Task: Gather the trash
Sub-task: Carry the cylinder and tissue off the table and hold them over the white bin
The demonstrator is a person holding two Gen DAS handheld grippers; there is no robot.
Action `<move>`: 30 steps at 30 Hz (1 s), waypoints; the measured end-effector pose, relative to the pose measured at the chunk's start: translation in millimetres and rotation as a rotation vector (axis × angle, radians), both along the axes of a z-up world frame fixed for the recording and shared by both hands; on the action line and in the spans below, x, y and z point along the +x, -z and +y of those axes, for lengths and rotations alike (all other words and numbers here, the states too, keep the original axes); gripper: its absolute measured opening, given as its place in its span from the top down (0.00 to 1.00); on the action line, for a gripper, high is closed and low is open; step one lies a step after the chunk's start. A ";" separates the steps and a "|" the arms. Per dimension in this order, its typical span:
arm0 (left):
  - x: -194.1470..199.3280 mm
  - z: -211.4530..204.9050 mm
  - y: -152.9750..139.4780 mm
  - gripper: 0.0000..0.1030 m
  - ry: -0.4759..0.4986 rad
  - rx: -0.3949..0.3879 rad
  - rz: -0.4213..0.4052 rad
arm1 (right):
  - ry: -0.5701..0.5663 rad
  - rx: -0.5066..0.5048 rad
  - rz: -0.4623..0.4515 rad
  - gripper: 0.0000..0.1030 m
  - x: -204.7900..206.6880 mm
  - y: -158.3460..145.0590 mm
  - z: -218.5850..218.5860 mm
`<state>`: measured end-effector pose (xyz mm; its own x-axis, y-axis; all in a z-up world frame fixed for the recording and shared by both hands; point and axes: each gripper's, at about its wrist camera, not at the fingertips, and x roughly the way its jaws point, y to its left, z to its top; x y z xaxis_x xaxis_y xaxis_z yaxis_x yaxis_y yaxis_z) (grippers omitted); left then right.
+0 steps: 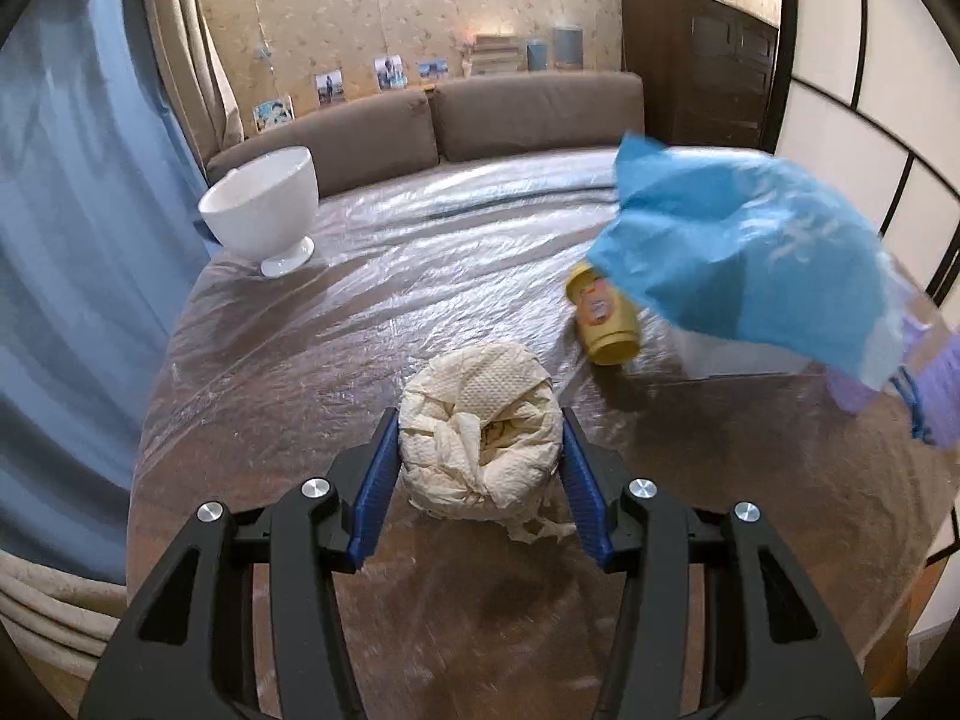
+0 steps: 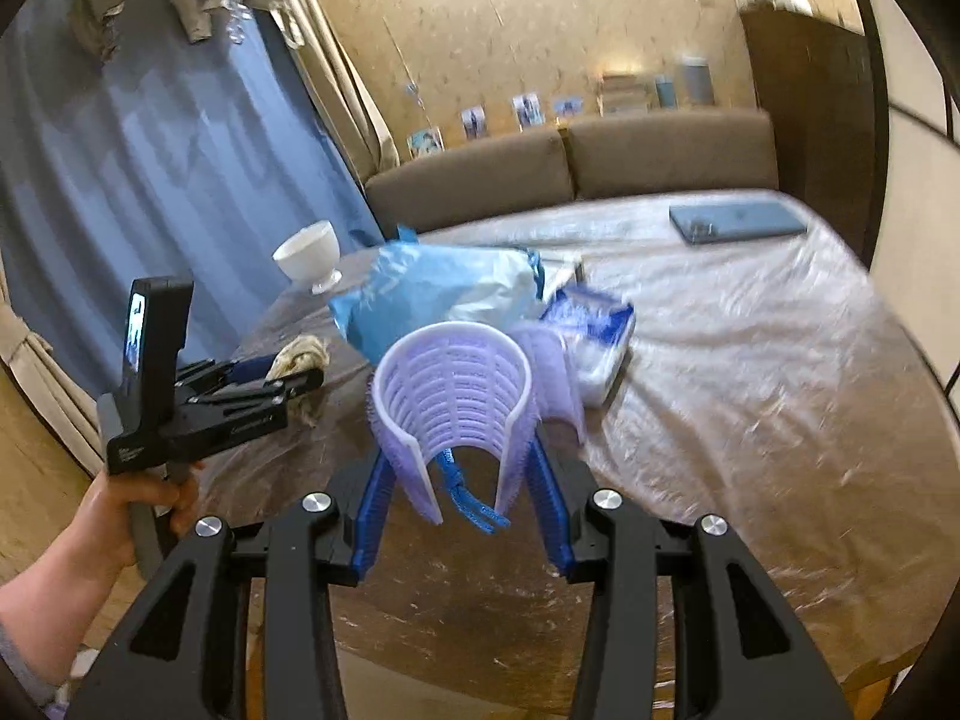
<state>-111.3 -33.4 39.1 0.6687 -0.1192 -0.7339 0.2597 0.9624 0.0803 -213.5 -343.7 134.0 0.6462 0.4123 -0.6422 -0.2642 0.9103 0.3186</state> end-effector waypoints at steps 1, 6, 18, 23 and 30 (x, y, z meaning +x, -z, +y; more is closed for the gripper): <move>-5.7 -2.1 -4.1 0.49 0.009 -0.011 -0.007 | -0.006 -0.004 0.005 0.59 0.5 0.7 1.1; -27.4 -12.6 -19.7 0.49 0.050 -0.046 -0.036 | -0.039 0.000 0.055 0.59 -0.1 9.6 10.7; -62.8 -58.5 -22.3 0.49 0.205 -0.104 0.003 | -0.138 -0.052 0.104 0.59 -14.5 29.0 34.1; -62.7 -77.6 -9.4 0.49 0.237 -0.093 0.036 | -0.151 -0.062 0.108 0.59 -22.3 31.9 37.4; -58.6 -75.2 -1.9 0.49 0.217 -0.126 0.066 | -0.121 -0.060 0.104 0.59 -30.7 29.9 23.4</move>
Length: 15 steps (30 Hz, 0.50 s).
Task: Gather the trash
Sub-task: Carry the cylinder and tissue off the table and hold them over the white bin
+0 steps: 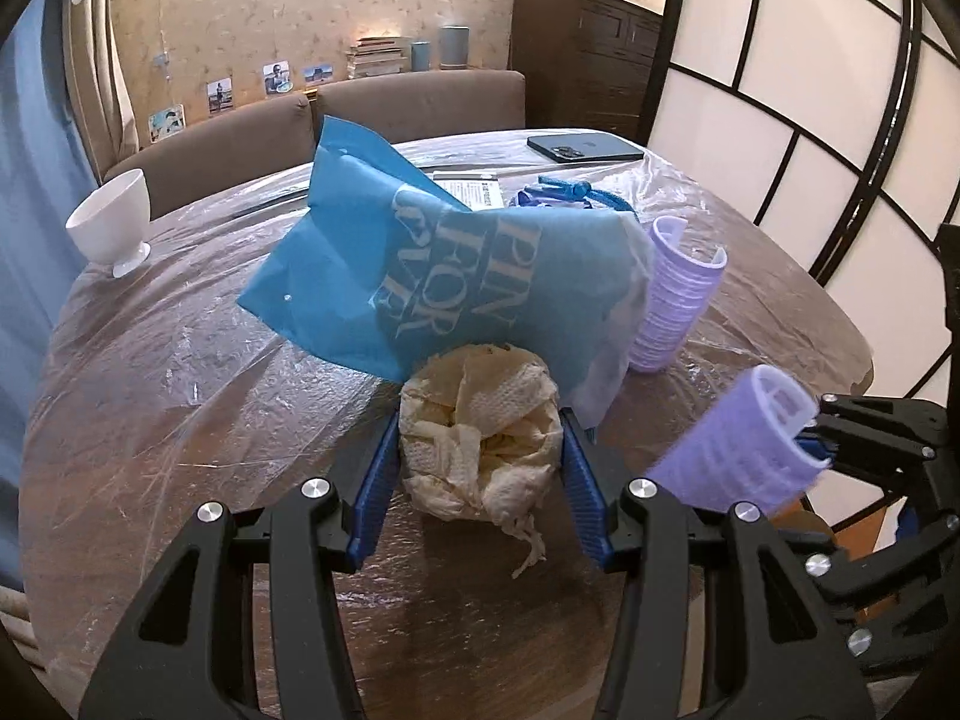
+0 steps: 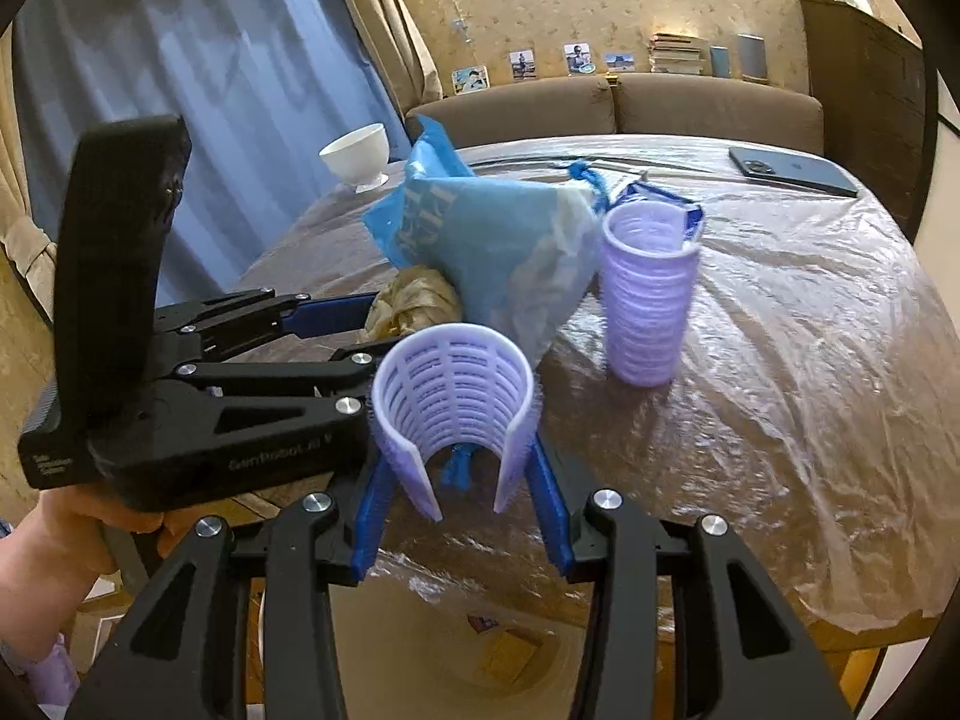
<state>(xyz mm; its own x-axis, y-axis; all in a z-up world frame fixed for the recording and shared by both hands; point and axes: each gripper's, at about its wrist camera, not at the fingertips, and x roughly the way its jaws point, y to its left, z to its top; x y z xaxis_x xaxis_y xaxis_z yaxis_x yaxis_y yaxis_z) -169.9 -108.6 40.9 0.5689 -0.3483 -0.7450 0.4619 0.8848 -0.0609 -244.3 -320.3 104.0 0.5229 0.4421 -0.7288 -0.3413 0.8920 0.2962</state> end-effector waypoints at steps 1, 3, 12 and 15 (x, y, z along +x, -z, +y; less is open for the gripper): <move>-0.4 0.1 -0.1 0.49 -0.001 0.000 -0.001 | 0.003 -0.004 -0.004 0.59 -1.0 -1.3 -1.4; -1.8 1.1 -0.1 0.49 -0.006 0.000 -0.002 | 0.010 -0.014 -0.011 0.59 -2.1 -4.2 -3.1; -12.6 8.6 -3.9 0.49 -0.034 -0.005 -0.004 | 0.009 -0.026 -0.033 0.59 -1.3 -13.2 -8.5; -13.7 9.7 -2.3 0.49 -0.042 -0.003 0.004 | 0.010 -0.026 -0.025 0.59 1.2 -11.5 -7.7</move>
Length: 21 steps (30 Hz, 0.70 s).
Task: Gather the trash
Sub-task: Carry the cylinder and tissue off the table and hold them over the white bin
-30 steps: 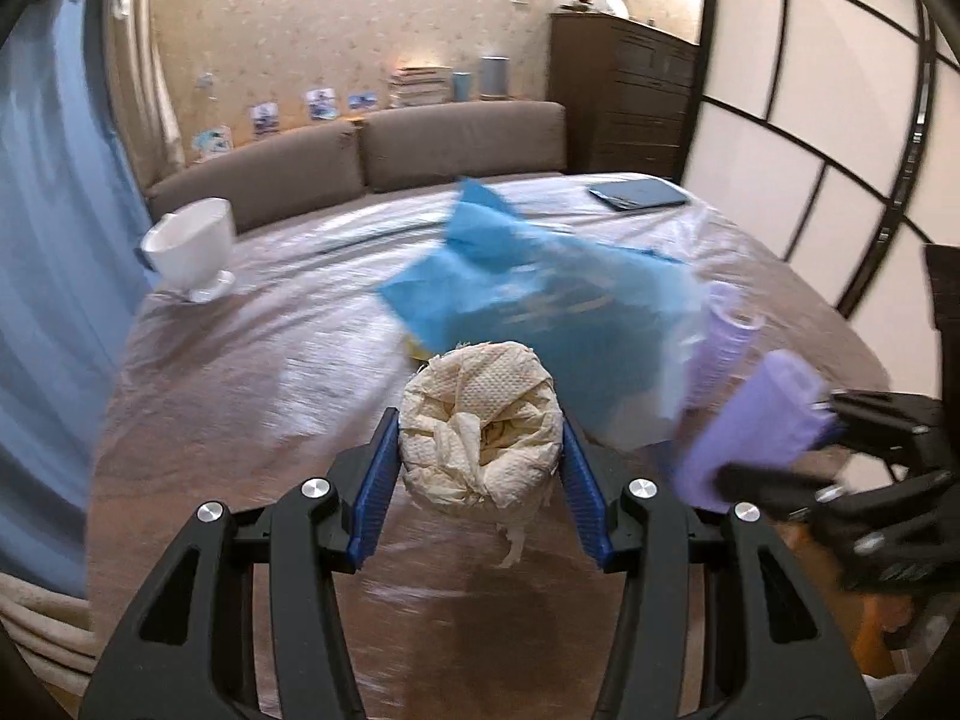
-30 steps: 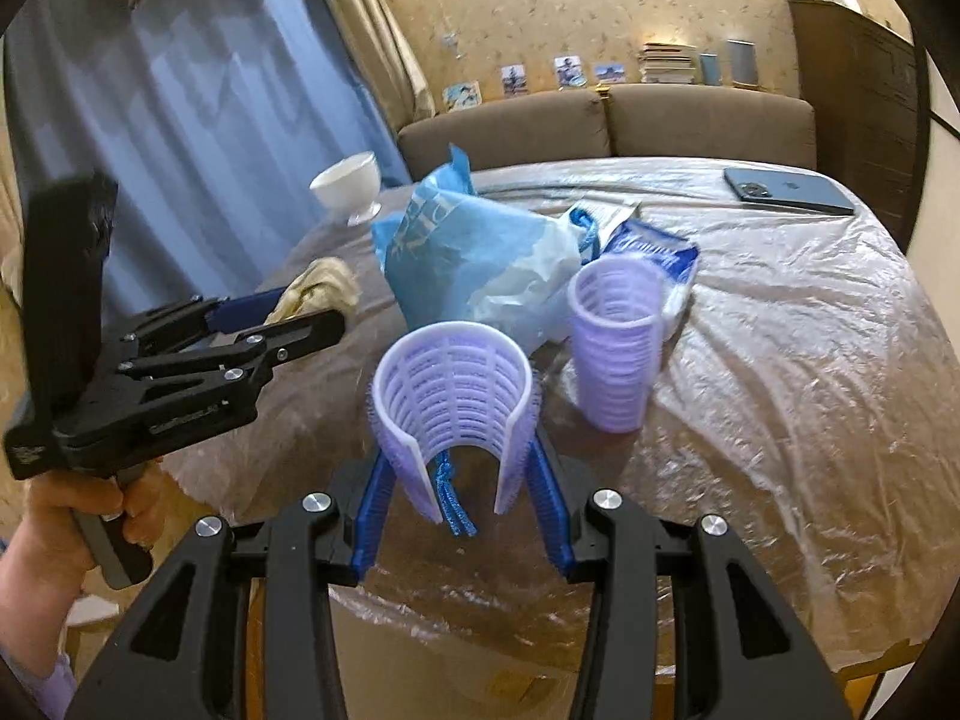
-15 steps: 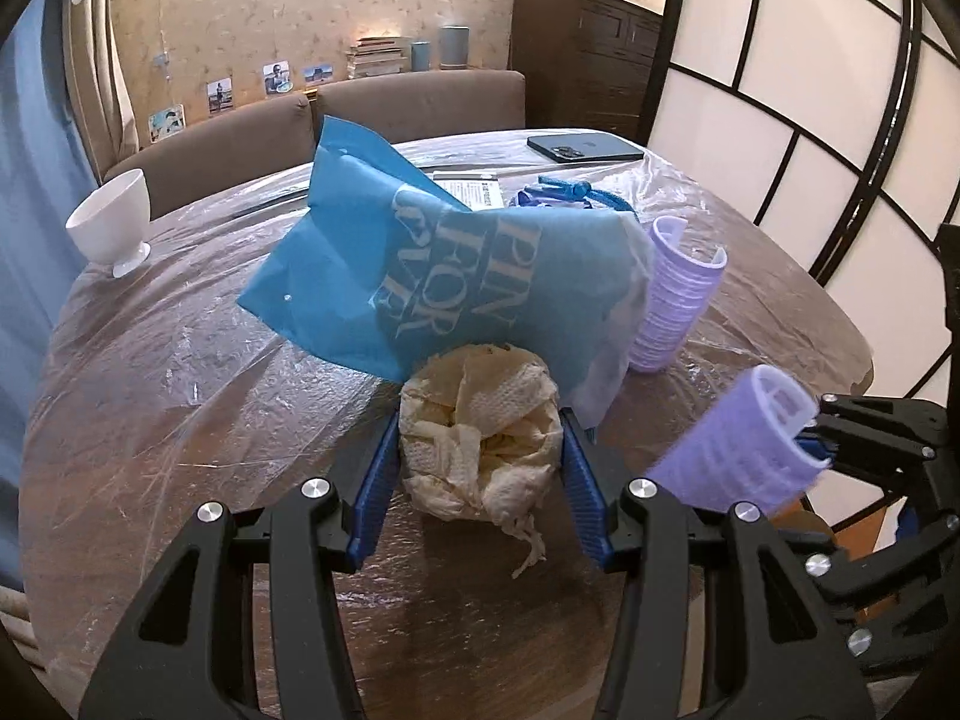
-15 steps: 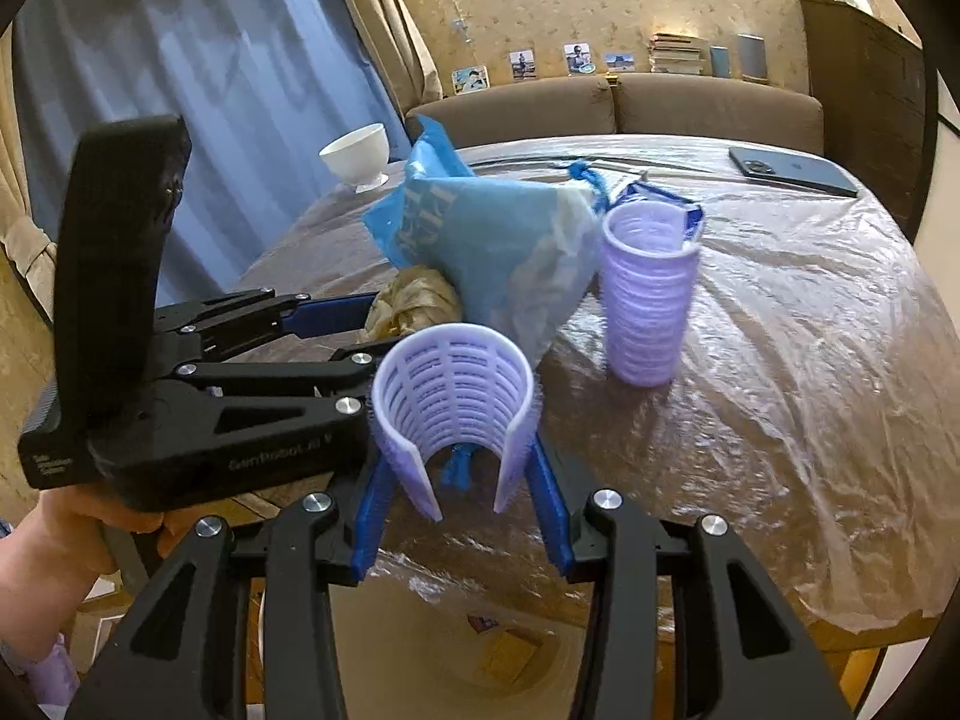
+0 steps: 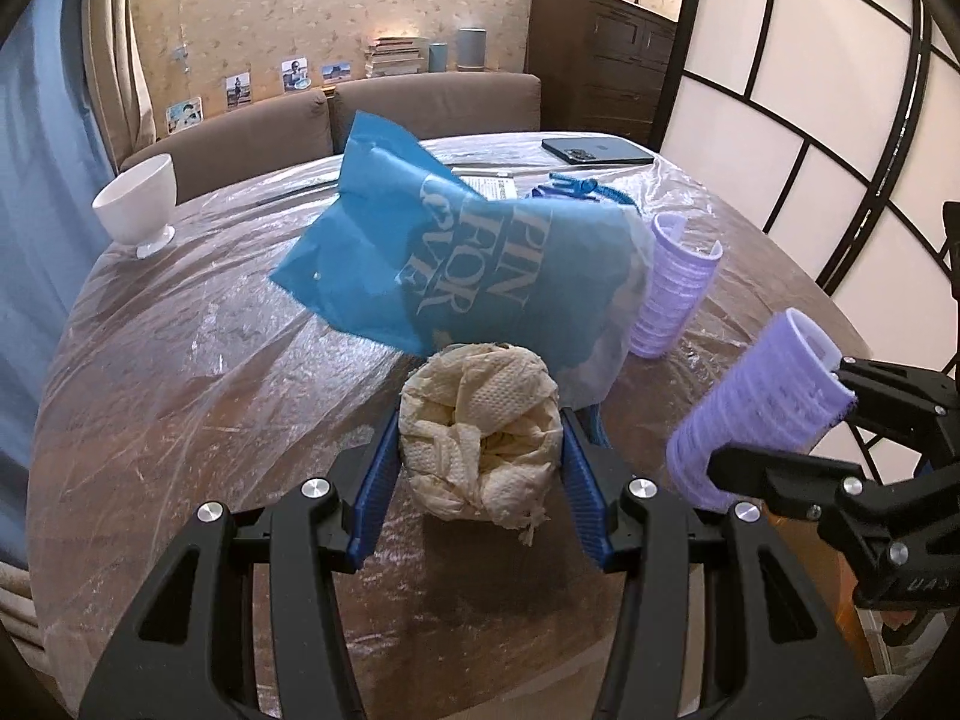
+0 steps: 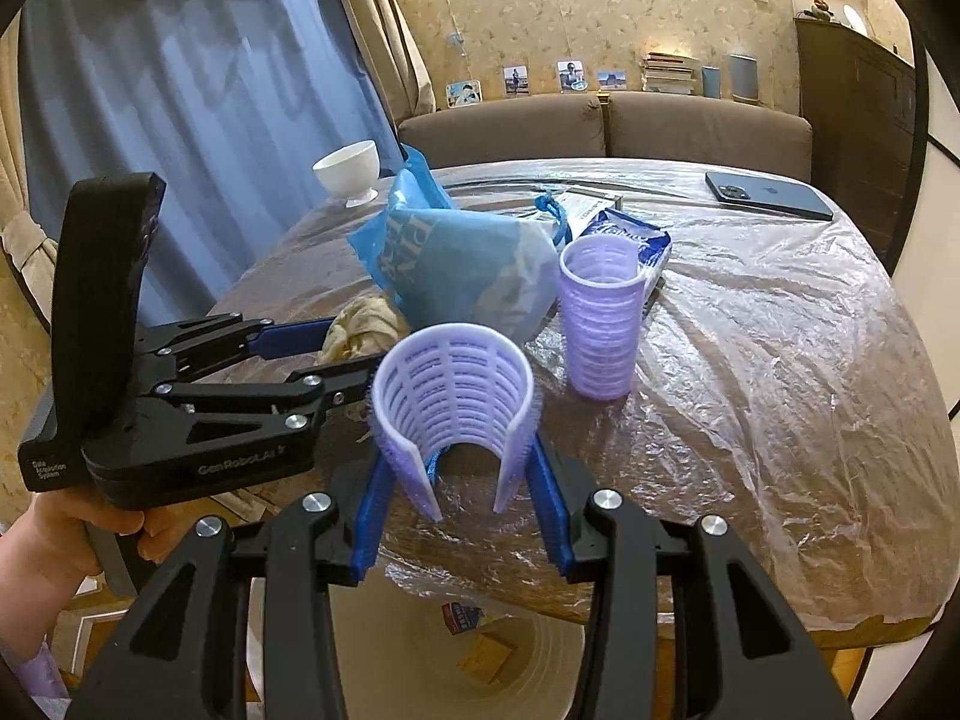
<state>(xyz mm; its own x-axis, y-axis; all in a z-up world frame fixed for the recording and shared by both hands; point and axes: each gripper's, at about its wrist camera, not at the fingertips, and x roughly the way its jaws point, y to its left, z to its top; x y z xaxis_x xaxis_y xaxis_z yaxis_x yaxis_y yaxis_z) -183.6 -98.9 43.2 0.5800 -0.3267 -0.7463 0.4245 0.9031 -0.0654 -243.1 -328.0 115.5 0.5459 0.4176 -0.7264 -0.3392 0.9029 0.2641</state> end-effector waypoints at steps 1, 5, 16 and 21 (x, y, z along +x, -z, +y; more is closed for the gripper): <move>-0.9 0.7 0.3 0.49 -0.004 -0.001 0.002 | 0.000 0.001 0.002 0.59 0.2 0.1 0.0; -4.6 2.6 0.3 0.49 -0.008 0.002 0.002 | 0.000 -0.002 0.009 0.59 -0.2 3.3 -0.9; -14.7 7.1 -1.6 0.49 -0.014 0.009 -0.001 | 0.007 -0.023 0.016 0.59 2.8 5.3 -0.4; -22.6 10.2 -5.8 0.49 -0.016 0.004 -0.006 | -0.005 -0.022 0.006 0.59 -0.4 0.4 0.2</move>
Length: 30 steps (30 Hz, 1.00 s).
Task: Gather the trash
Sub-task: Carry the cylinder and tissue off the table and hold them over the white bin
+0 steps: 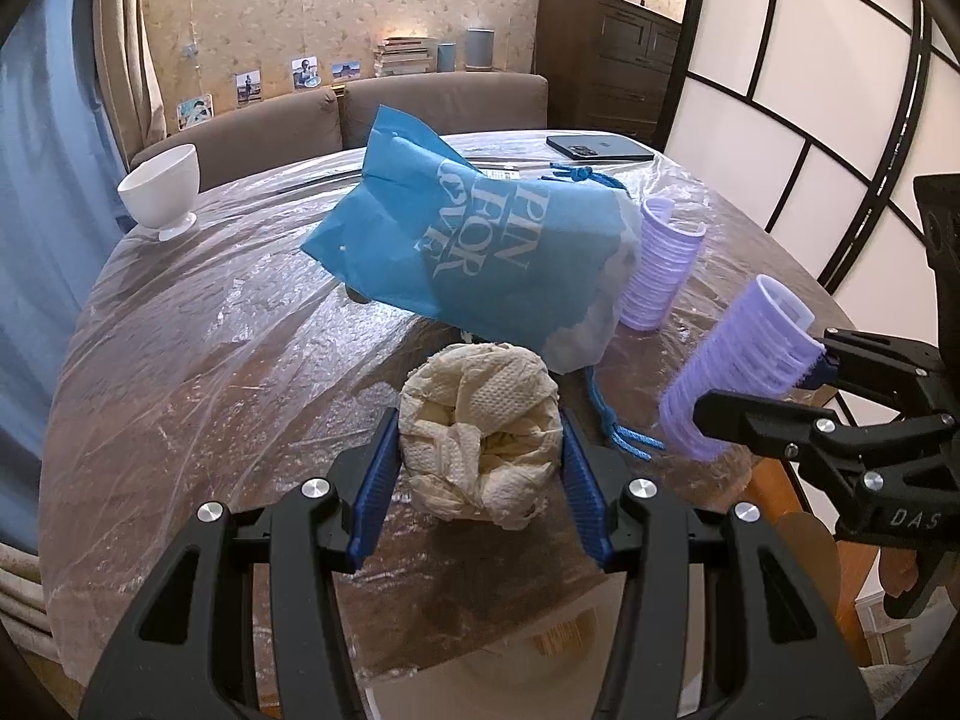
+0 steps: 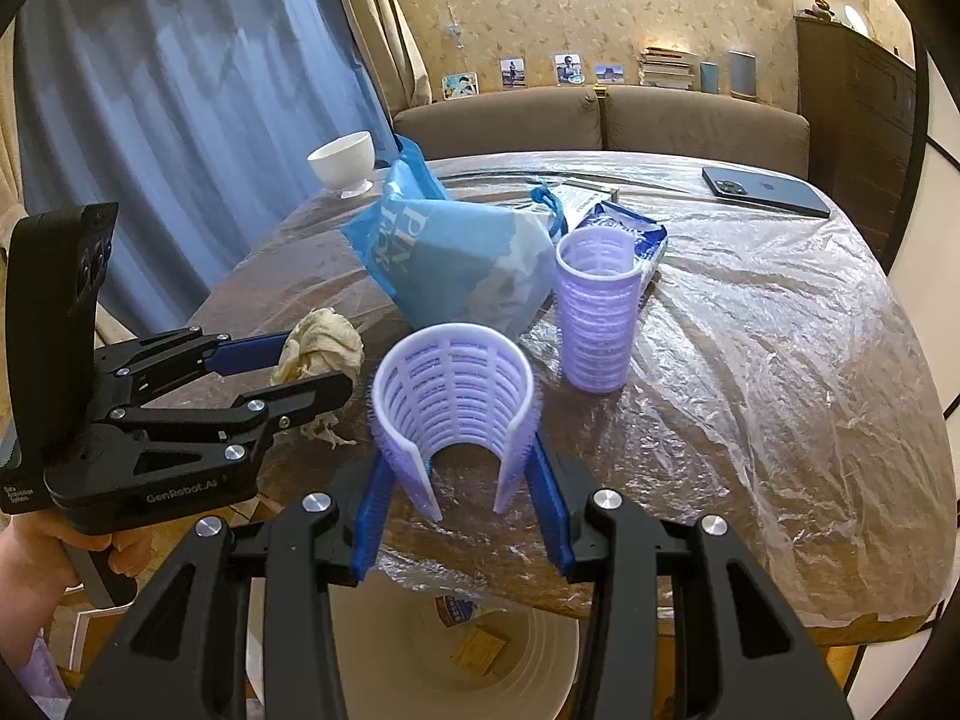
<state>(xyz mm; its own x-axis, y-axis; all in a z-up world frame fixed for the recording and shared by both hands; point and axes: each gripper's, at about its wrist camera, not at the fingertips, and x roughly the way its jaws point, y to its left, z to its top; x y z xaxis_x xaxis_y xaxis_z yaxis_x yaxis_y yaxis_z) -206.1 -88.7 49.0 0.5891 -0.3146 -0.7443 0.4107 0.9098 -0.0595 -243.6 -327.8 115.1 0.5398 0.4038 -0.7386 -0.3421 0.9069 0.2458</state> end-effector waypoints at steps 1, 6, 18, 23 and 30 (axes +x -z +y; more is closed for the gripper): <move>-1.3 0.7 -0.7 0.49 0.001 -0.001 -0.001 | -0.003 0.001 -0.002 0.59 -1.3 -1.2 0.2; -12.0 1.7 -3.3 0.49 0.009 0.002 -0.002 | -0.017 0.001 -0.012 0.59 -10.6 -6.5 1.3; -31.7 15.2 -6.3 0.49 -0.005 -0.015 0.011 | -0.055 -0.004 -0.002 0.59 -31.3 -11.8 2.7; -42.5 19.8 -3.0 0.49 -0.004 -0.017 0.031 | -0.076 -0.011 0.017 0.59 -39.8 -8.3 3.1; -58.6 21.8 2.7 0.49 0.011 -0.013 0.051 | -0.099 -0.017 0.044 0.59 -52.1 -1.6 5.1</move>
<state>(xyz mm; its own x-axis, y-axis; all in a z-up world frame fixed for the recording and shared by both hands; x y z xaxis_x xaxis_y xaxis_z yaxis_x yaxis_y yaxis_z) -264.7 -66.9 46.3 0.5466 -0.3306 -0.7694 0.4171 0.9042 -0.0922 -295.7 -322.6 116.6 0.4647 0.4411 -0.7678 -0.4196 0.8733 0.2477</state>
